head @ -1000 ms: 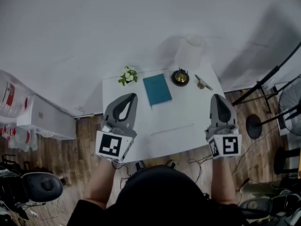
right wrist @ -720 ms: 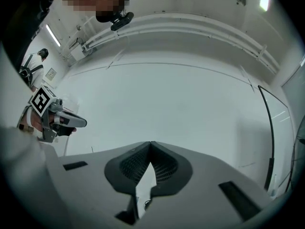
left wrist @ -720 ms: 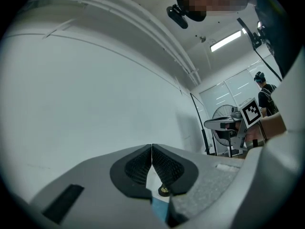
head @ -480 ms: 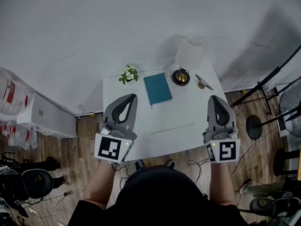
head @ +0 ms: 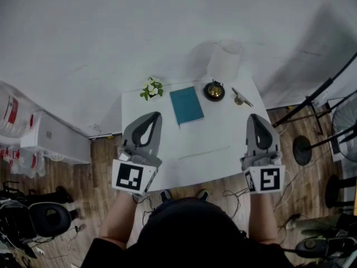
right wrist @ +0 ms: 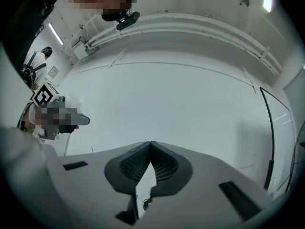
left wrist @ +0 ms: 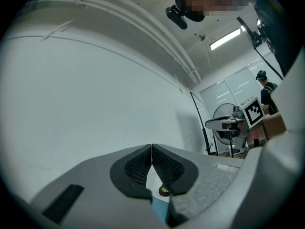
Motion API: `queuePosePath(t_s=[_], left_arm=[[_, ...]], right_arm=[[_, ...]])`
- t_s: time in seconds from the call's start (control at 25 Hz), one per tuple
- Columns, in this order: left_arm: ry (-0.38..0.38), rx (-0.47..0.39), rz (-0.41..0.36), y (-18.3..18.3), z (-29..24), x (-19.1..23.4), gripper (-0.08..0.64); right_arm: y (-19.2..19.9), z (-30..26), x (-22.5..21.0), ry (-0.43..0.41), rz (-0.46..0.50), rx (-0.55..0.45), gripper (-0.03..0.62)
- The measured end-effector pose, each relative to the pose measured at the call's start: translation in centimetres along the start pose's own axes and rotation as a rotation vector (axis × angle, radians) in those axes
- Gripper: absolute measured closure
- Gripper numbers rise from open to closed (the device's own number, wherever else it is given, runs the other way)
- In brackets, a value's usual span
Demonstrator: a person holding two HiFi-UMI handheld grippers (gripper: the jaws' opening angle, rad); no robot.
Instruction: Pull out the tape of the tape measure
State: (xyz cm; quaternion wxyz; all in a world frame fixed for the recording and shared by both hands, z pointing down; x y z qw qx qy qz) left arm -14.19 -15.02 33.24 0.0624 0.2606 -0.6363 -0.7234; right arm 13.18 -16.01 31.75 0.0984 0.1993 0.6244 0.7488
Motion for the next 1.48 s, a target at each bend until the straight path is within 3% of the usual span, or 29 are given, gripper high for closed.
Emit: queuePosePath(t_s=[1.48], left_arm=[[-0.026,0.044,0.007,1.0,-1.7,-1.7,0.554]], right_arm=[[1.6,-0.3,-2.5,-0.025,-0.013,0.022,0.589]])
Point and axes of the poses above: the fingertips, and each gripper's own axes: z backward along the fingers, x to its left, y out of its underside, the point moved 4 cm from there along z, backward along the fingers, and after that the axes turned 8 degrees about -z, right-handed, at the moved point
